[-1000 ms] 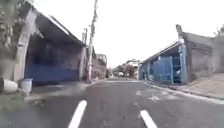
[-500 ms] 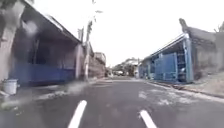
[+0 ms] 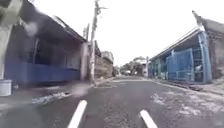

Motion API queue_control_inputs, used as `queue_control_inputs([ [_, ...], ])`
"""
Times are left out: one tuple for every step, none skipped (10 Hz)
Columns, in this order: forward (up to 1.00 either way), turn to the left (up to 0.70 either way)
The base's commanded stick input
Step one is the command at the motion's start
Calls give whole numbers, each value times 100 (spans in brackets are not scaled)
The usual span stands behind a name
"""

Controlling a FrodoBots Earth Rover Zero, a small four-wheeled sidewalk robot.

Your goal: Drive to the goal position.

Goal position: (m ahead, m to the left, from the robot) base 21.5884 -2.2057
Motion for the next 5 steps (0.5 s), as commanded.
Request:
queue_control_inputs([
  [100,11],
  [100,12],
  [100,10],
  [100,-17],
  [100,-40],
])
